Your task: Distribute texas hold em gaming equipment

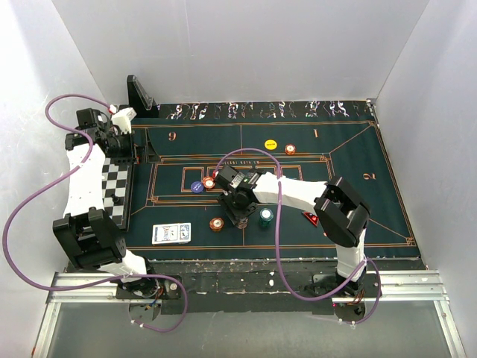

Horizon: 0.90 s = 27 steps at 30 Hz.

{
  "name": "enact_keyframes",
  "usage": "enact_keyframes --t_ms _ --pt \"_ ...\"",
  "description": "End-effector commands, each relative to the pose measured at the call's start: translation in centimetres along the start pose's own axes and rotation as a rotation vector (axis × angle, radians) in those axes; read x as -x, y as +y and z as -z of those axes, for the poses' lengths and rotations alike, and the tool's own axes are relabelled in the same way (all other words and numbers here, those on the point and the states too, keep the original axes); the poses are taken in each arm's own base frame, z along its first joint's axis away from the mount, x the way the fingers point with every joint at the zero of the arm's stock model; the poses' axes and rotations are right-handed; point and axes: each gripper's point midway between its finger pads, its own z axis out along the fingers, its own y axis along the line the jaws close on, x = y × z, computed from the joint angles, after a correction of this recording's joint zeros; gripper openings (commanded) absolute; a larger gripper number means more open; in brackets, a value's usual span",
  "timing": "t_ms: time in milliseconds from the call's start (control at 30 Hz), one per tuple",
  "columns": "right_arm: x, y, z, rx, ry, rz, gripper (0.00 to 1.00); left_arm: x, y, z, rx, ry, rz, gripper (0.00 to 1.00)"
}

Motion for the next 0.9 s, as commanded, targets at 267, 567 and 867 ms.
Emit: enact_keyframes --t_ms 267,567,867 --pt "0.3 -0.1 1.0 -0.008 -0.036 -0.016 0.44 1.7 -1.2 1.7 -0.002 -0.068 -0.039 0.98" --pt "1.9 -0.2 3.5 -0.014 -0.092 -0.018 0.38 1.4 -1.0 1.6 -0.001 -0.059 -0.04 0.98" --pt "4.0 -2.0 6.1 -0.023 -0.155 -0.059 0.36 1.2 -1.0 1.5 0.001 -0.058 -0.043 0.98"
